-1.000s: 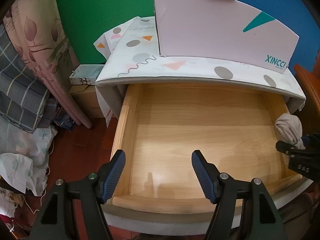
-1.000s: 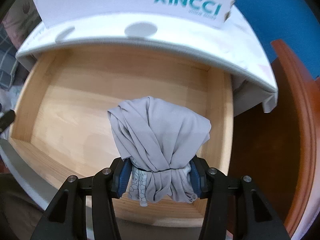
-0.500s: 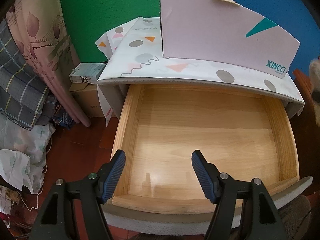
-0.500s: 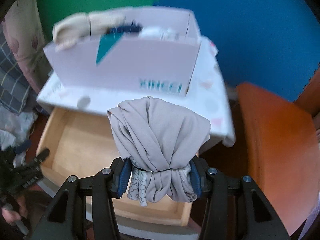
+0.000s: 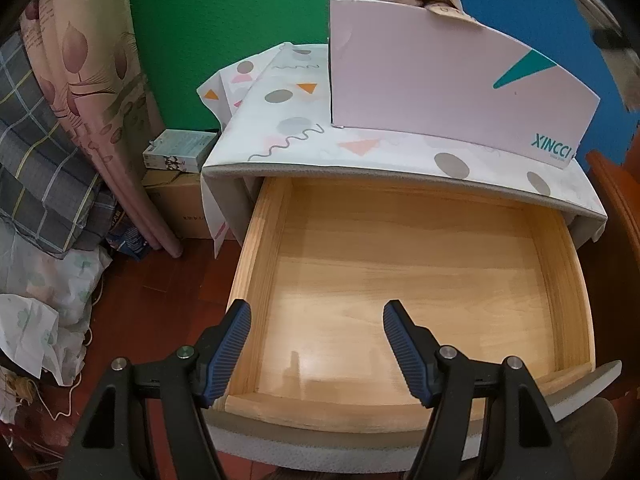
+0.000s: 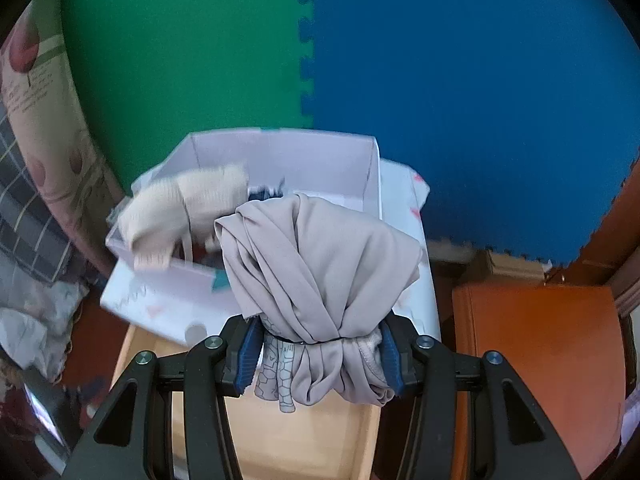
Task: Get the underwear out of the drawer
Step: 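Lift the grey garment with the right tool up toward the white box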
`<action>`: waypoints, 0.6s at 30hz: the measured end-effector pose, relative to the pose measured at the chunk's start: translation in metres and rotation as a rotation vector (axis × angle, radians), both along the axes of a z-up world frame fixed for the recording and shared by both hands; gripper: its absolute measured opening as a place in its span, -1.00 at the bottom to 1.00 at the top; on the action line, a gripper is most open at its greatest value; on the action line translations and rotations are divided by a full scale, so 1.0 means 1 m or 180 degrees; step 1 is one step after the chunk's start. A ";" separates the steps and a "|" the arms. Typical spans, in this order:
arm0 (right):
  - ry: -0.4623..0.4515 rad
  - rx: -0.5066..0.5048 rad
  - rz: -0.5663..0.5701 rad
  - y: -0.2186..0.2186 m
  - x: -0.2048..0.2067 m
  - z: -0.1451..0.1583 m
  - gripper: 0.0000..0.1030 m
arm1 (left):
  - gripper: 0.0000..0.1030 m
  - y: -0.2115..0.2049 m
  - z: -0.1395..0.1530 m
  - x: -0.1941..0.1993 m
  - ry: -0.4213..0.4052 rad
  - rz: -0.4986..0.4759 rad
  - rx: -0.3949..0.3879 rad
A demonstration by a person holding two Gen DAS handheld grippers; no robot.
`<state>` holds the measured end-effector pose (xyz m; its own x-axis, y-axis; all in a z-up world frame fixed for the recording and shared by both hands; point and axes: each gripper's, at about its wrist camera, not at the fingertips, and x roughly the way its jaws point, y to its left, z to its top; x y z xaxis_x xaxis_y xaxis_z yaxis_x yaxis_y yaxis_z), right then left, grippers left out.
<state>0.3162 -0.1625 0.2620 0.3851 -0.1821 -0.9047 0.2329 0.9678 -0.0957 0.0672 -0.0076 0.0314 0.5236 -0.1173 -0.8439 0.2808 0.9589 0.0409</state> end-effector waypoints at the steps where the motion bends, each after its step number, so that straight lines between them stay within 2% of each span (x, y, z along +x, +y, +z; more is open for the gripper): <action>1: -0.0018 -0.0006 -0.0008 -0.001 0.009 0.000 -0.09 | 0.37 0.000 0.000 0.000 -0.0004 0.0009 -0.0005; 8: -0.0001 -0.0086 -0.0119 -0.006 0.058 -0.017 -0.09 | 0.37 0.006 0.002 0.000 -0.0009 0.0082 -0.0065; 18: 0.0204 -0.0060 -0.0229 -0.018 0.089 -0.057 -0.09 | 0.37 0.008 0.002 0.003 0.0013 0.0132 -0.0146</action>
